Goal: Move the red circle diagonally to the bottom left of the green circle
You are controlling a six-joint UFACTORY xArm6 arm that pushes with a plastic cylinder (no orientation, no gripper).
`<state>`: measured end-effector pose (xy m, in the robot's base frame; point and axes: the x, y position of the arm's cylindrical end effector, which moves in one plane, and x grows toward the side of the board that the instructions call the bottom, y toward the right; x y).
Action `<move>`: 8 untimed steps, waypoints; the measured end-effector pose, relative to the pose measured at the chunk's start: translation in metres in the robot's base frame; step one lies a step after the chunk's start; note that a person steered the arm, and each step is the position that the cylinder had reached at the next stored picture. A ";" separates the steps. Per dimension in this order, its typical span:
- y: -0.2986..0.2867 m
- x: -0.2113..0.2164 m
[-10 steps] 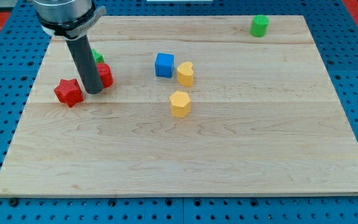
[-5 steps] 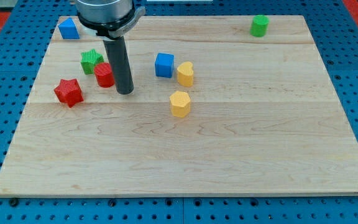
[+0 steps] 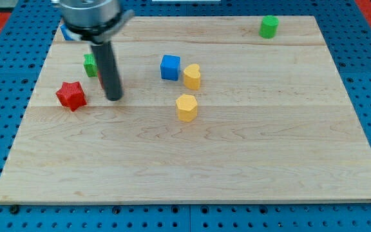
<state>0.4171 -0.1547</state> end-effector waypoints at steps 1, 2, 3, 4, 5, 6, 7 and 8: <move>-0.005 -0.023; -0.022 -0.025; -0.051 -0.029; 0.009 -0.061; 0.076 -0.083; 0.117 -0.106; 0.111 -0.095; 0.115 -0.082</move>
